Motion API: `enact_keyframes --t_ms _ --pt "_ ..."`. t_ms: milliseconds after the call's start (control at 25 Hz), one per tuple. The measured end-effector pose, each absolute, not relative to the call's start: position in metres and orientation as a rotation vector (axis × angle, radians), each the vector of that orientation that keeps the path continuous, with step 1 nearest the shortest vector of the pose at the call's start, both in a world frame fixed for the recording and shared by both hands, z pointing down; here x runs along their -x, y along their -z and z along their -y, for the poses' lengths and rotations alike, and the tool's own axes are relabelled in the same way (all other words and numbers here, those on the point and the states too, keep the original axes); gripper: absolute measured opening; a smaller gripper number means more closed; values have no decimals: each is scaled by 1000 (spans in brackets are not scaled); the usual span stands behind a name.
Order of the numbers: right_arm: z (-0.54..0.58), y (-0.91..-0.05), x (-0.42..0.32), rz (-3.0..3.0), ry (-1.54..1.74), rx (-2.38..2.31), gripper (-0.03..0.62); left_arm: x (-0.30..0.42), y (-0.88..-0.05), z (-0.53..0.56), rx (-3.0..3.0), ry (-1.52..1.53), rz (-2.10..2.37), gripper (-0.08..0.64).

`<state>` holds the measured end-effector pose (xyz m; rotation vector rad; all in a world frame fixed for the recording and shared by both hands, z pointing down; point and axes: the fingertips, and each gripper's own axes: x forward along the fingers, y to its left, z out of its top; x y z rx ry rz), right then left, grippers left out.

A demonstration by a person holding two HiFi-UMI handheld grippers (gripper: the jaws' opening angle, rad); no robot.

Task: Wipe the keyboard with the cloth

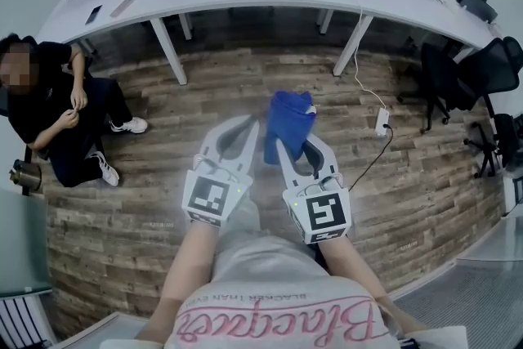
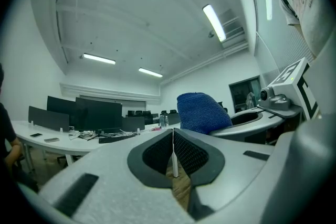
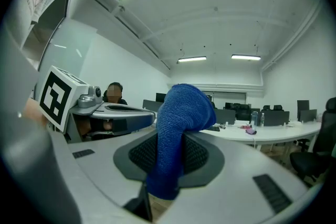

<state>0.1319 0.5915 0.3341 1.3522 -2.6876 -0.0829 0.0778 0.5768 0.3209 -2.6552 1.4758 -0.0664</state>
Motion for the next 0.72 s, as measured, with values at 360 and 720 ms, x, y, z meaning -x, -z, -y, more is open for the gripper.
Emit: enact_keyframes --t_ms 360,720 --pt "-481 -324 -85 2651 101 -1380 89 -31 -317 -468 2675 39 -1425 6" --pt "-400 -323 -39 2621 111 -1392 89 18 -315 -385 2679 10 -1416 6"
